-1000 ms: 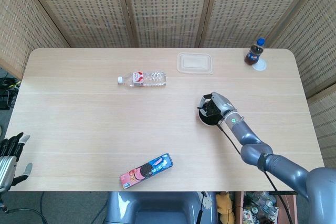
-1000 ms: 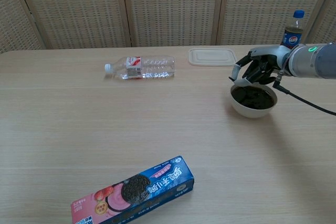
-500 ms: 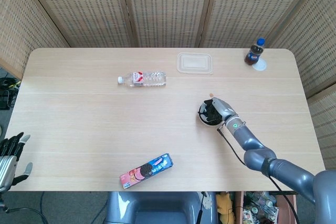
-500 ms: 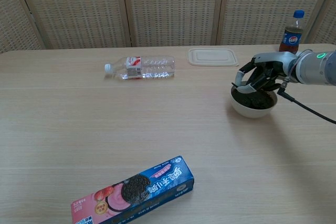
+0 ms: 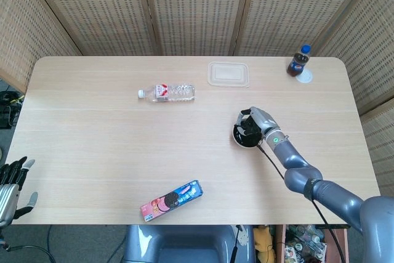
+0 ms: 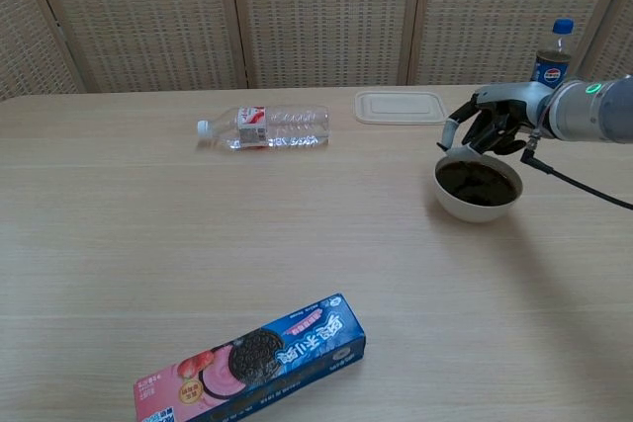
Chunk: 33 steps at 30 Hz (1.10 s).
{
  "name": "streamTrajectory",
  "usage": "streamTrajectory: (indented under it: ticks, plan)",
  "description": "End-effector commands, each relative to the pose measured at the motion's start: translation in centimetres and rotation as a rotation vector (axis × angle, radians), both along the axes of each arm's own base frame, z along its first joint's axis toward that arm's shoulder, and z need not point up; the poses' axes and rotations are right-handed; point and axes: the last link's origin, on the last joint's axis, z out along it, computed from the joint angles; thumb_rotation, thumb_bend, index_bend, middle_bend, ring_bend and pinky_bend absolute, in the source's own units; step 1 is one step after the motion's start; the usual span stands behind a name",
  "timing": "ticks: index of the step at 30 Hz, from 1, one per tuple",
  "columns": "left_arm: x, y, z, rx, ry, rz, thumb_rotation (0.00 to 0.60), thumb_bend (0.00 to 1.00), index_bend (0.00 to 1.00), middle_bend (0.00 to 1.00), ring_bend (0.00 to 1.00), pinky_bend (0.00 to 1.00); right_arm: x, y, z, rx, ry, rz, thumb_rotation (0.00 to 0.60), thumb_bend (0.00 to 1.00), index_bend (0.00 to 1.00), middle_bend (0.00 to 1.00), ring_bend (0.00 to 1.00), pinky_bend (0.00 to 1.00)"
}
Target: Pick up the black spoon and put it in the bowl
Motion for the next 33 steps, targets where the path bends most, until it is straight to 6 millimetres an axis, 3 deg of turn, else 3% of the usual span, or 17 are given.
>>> streamTrajectory:
  ticks: [1,8,16,25,33]
  plan:
    - [0.0,0.0,0.0,-0.001,-0.001,0.001,0.6,0.45,0.0,0.0,0.0,0.0,0.4,0.3,-0.3,0.014,-0.009,0.008,0.6,0.91,0.77,1.0,1.0,1.0]
    - [0.0,0.2,-0.2,-0.007,-0.005,-0.006,0.6,0.45,0.0,0.0,0.0,0.0,-0.4,1.5,0.1,0.028,-0.01,0.003,0.6,0.91,0.77,1.0,1.0,1.0]
    - [0.1,0.4,-0.4,-0.01,-0.006,-0.009,0.6,0.45,0.0,0.0,0.0,0.0,-1.5,0.7,1.2,-0.006,0.026,-0.012,0.6,0.91,0.77,1.0,1.0,1.0]
    - [0.1,0.2,-0.2,-0.006,-0.004,-0.003,0.6,0.45,0.0,0.0,0.0,0.0,-0.6,0.1,0.6,-0.002,0.026,0.005,0.6,0.91,0.77,1.0,1.0,1.0]
    - [0.0,0.3,-0.3,-0.01,-0.007,-0.005,0.6,0.45,0.0,0.0,0.0,0.0,-0.7,1.7,0.1,0.055,0.008,0.002,0.6,0.91,0.77,1.0,1.0,1.0]
